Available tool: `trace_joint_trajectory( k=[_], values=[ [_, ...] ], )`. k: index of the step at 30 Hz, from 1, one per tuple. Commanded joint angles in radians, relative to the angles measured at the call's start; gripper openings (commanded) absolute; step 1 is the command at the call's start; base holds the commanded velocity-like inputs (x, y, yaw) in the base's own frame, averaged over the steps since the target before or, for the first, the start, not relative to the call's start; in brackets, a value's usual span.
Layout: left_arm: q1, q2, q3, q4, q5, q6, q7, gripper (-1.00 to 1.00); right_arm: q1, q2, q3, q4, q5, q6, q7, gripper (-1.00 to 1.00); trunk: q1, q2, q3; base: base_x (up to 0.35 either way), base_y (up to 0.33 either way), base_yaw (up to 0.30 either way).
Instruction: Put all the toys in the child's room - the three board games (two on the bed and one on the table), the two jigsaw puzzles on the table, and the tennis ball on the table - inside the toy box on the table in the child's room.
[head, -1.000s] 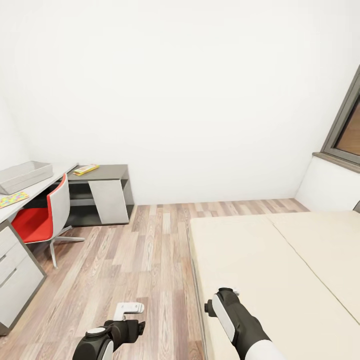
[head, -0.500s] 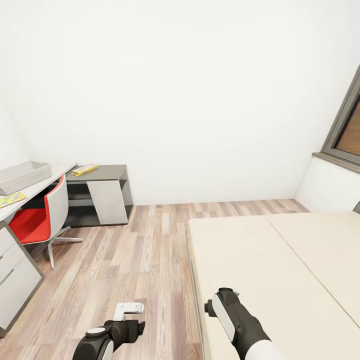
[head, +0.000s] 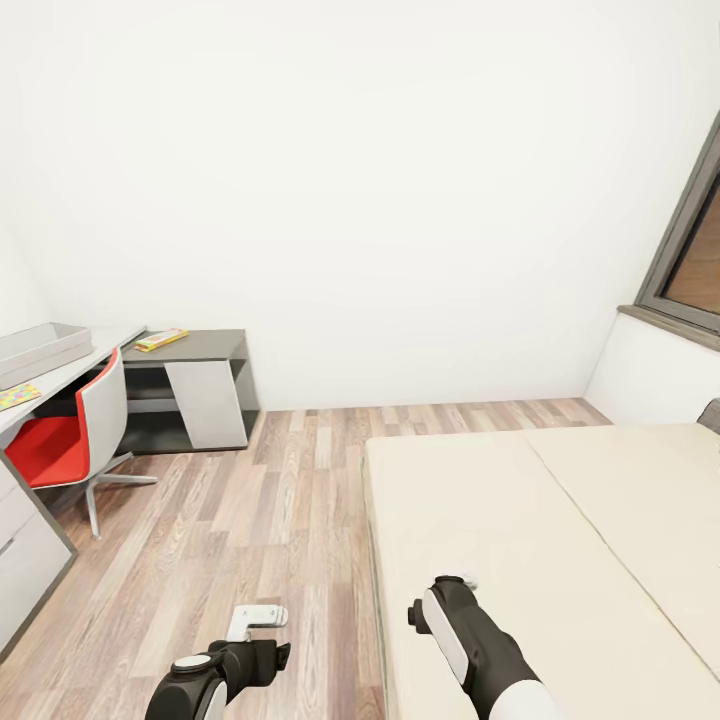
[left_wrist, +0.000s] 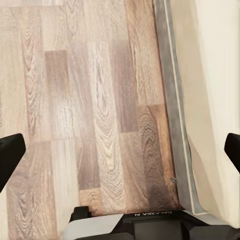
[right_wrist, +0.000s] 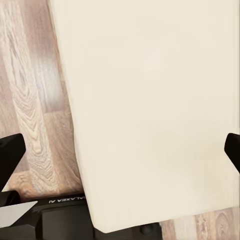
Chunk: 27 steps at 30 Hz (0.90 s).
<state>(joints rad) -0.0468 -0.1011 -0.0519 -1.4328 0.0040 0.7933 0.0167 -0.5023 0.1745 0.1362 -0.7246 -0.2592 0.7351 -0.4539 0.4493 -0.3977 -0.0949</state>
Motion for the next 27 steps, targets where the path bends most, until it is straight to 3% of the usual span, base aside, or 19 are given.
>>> trace_joint_trajectory(
  k=[1,27],
  values=[
    [-0.001,0.000,0.000,-0.001,0.001,0.005,0.002,1.00,-0.001,0.000,0.002,-0.001,-0.009,0.002,-0.009,1.00,0.001,-0.002,-0.002,0.000,-0.054,0.000],
    [-0.001,0.000,0.000,-0.002,0.001,0.004,0.002,1.00,-0.001,0.000,0.003,-0.001,-0.008,0.001,-0.008,1.00,0.001,-0.002,-0.002,0.000,-0.043,0.027]
  ],
)
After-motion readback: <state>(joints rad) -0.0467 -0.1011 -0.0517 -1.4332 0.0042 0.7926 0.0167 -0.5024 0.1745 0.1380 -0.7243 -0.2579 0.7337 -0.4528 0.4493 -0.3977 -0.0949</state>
